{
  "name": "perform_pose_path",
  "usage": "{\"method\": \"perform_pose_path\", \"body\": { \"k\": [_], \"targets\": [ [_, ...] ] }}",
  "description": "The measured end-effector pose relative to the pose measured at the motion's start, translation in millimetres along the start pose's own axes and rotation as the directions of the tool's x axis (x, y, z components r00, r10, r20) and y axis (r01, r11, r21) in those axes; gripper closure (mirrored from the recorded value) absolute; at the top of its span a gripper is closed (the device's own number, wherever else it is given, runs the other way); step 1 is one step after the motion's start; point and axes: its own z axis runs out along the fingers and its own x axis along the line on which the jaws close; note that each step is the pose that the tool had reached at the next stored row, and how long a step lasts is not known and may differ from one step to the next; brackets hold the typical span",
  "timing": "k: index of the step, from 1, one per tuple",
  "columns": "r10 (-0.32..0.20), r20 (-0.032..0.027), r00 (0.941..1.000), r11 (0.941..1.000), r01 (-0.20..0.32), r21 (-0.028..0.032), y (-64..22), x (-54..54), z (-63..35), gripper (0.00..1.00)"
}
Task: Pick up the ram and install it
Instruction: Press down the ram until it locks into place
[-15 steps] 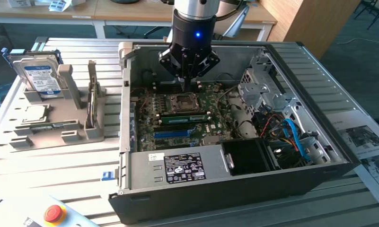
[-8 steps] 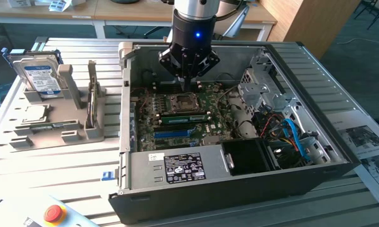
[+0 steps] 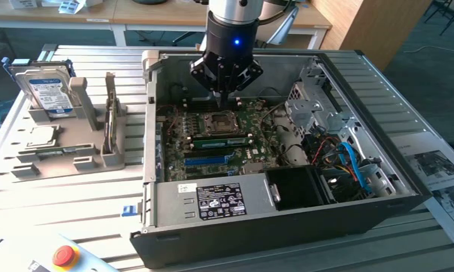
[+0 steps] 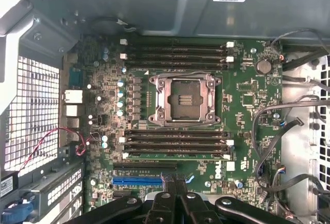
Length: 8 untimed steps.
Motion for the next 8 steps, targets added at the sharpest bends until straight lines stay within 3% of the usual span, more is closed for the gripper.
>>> {"method": "perform_pose_path", "body": {
  "k": [8],
  "targets": [
    [0.000, -0.0047, 1.0000, 1.0000, 0.000, -0.0044, 0.0, 0.0, 0.0, 0.90]
  ]
}}
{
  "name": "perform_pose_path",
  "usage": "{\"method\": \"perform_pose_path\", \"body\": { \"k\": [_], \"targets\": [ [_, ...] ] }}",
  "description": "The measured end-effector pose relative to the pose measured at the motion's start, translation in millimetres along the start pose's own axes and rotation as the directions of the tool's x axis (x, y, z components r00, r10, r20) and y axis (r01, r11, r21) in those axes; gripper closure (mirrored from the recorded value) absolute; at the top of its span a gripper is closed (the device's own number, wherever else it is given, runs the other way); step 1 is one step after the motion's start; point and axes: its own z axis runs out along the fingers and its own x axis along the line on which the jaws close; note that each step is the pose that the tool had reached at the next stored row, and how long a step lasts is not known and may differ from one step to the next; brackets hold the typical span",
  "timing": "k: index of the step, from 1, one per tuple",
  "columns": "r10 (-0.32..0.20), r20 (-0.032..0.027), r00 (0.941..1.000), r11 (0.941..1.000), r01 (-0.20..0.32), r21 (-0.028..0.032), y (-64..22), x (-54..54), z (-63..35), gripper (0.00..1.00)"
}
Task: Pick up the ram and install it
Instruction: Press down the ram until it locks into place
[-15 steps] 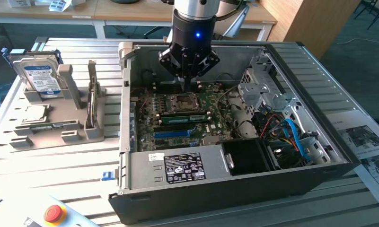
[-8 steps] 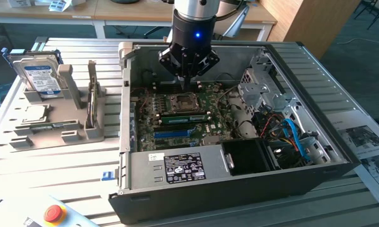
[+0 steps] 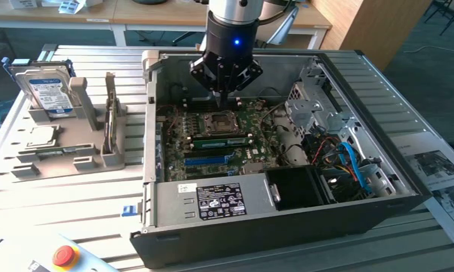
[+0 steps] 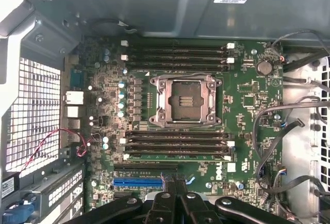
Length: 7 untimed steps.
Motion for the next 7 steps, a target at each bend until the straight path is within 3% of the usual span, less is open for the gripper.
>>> {"method": "perform_pose_path", "body": {
  "k": [7],
  "targets": [
    [0.000, -0.0019, 1.0000, 1.0000, 0.000, -0.0014, 0.0, 0.0, 0.0, 0.90]
  ]
}}
